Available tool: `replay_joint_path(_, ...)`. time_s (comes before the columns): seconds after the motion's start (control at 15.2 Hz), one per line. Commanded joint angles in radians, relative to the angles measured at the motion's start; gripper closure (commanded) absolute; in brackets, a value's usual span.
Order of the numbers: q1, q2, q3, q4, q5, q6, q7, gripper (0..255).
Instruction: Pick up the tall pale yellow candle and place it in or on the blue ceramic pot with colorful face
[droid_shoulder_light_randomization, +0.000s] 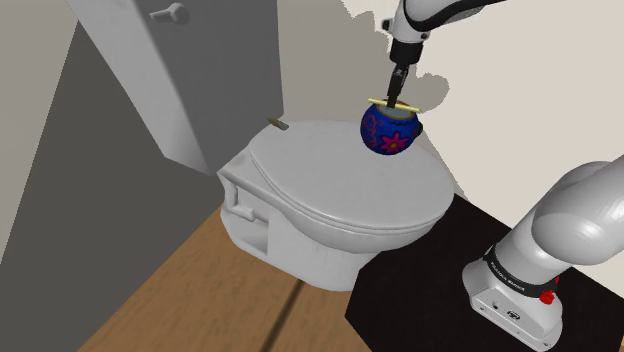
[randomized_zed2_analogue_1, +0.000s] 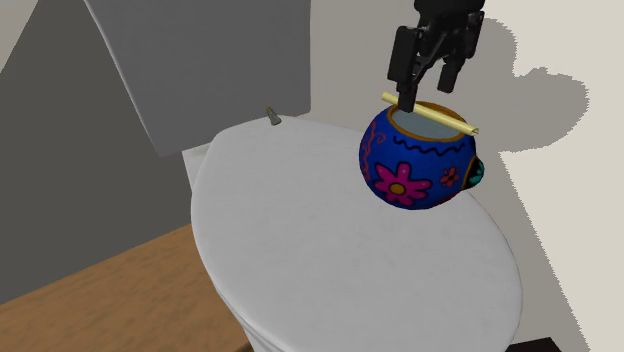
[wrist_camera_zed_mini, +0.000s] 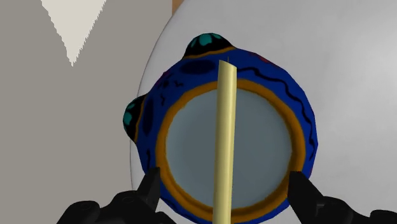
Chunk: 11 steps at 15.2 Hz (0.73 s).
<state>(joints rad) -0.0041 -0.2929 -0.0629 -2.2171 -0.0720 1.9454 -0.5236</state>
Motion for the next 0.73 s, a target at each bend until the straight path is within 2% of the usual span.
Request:
replay_joint_path(0.0, 0.001, -0.010, 0.003, 0.041, 0.001, -0.052, 0.000, 0)
replay_joint_path(0.13, 0.003, -0.016, 0.005, 0.095, 0.003, -0.112, 0.000, 0)
replay_joint_path(0.66, 0.003, -0.016, 0.005, 0.095, 0.003, -0.112, 0.000, 0)
